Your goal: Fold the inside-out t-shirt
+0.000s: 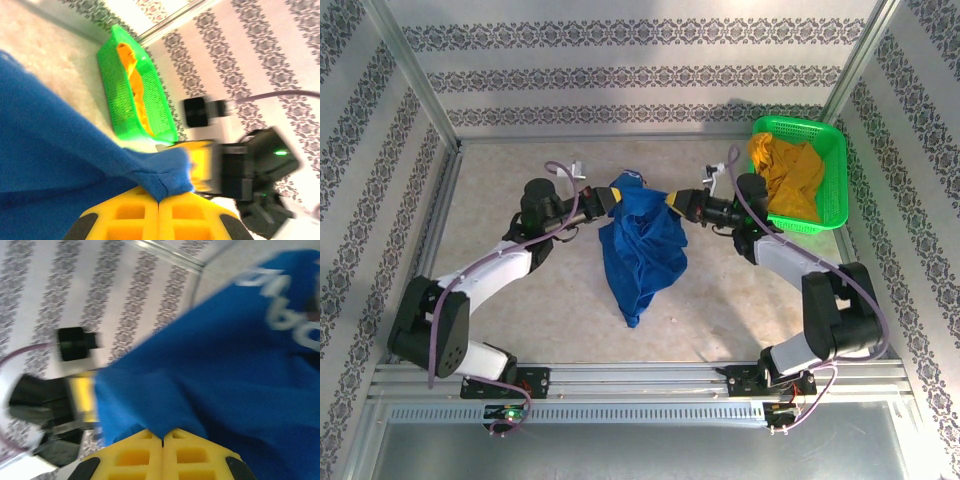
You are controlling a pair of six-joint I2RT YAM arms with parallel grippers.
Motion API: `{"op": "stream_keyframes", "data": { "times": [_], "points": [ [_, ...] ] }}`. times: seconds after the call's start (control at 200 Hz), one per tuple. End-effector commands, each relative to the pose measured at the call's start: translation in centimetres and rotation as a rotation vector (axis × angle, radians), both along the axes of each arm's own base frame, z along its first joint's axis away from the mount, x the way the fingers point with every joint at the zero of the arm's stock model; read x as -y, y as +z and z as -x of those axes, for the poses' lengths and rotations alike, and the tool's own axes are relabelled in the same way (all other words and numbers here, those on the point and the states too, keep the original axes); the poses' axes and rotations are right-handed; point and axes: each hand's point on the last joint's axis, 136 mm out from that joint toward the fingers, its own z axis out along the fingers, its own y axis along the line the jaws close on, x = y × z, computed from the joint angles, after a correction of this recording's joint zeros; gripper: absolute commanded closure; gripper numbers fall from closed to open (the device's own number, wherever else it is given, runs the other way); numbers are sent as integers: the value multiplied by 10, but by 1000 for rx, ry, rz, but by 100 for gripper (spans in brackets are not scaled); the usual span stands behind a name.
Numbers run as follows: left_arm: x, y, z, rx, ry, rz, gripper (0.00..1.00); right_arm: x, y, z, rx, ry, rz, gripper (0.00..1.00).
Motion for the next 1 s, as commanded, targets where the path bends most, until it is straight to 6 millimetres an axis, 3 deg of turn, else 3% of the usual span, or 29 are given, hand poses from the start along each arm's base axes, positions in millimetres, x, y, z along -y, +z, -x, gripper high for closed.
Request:
{"op": "stream_keyframes", "data": {
  "times": [0.0, 0.04, 0.085, 0.275, 0.435, 0.56, 0.759, 0.879, 0.919, 0.969, 0.994],
  "points": [
    [-2, 17, 14, 46, -33, 13, 100, 14, -36, -13, -34, -114, 64, 67],
    [-2, 13, 14, 36, -31, 9, 100, 20, -46, -14, -55, -153, 91, 52],
    [-3, 6, 14, 15, -21, 1, 100, 25, -50, -13, -62, -194, 115, 45],
    [-8, -17, 6, -46, 30, 7, 100, 33, -42, 19, -9, -257, 364, 45],
    [-7, -19, 4, -54, 32, 0, 100, 26, -33, 44, 52, -246, 508, 40],
    [-7, -17, 3, -49, 33, -10, 100, 16, -41, 50, 40, -226, 541, 36],
    [-7, -16, 4, -48, 29, -15, 100, -15, -54, 43, 34, -166, 562, 37],
    [-6, -15, 4, -49, 28, -16, 100, -28, -57, 34, 29, -151, 547, 48],
    [-7, -16, 3, -50, 30, -17, 100, -32, -55, 30, 30, -143, 541, 62],
    [-7, -16, 2, -53, 34, -17, 100, -36, -45, 28, 48, -129, 527, 92],
    [-8, -18, 1, -59, 40, -19, 100, -37, -38, 28, 59, -123, 521, 100]
  ]
}}
